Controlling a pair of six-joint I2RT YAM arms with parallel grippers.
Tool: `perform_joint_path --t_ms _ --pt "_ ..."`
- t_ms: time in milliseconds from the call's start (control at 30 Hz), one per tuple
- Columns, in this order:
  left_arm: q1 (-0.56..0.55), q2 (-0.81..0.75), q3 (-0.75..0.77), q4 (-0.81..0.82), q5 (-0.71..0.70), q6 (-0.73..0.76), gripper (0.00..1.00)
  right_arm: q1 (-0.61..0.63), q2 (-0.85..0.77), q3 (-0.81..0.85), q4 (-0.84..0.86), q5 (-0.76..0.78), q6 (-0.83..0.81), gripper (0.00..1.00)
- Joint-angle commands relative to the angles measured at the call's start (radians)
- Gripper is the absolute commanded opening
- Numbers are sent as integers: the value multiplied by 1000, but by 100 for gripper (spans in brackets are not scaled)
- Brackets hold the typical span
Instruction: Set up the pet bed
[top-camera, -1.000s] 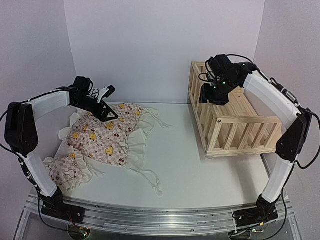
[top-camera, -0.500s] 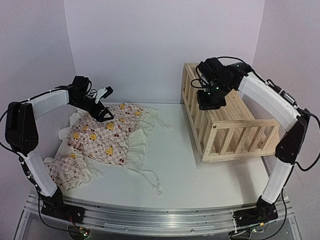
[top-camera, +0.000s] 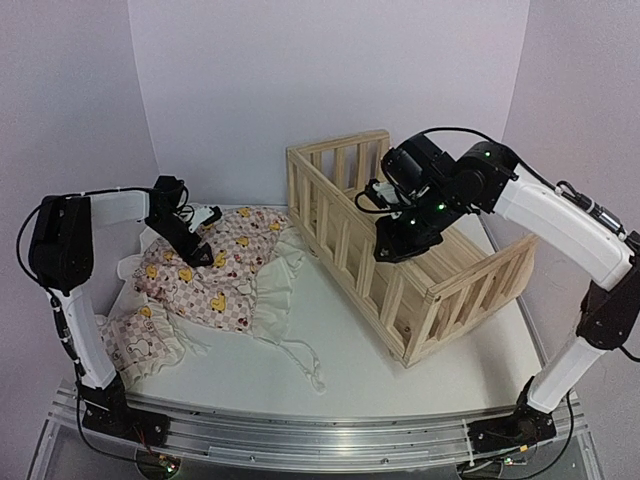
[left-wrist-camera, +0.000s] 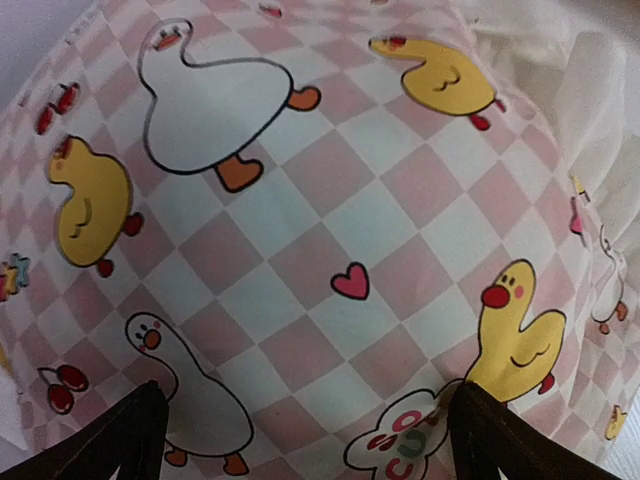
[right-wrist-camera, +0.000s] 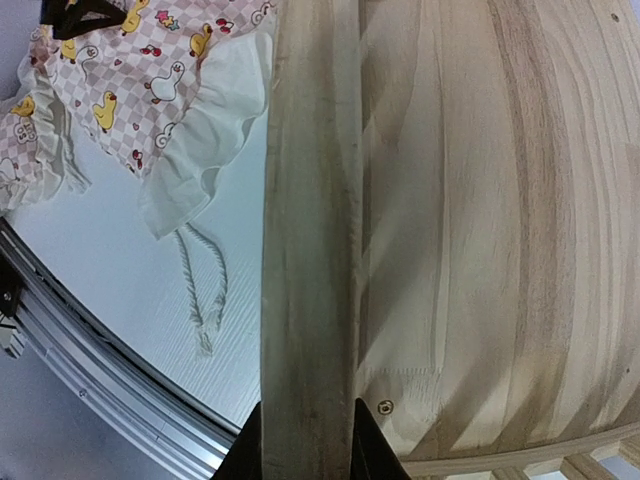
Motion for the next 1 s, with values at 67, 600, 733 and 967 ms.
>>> perform_joint_path --t_ms 67,600,733,967 --pt "-4 41 -3 -23 25 25 91 13 -20 16 49 -187 -86 20" --pt "38 -112 411 1 108 -56 0 13 -66 98 95 -178 -85 53" --pt "39 -131 618 -32 82 -7 0 14 -144 84 176 -132 -96 68" --pt "37 -170 911 21 137 -9 0 14 -299 -11 381 -93 -131 80"
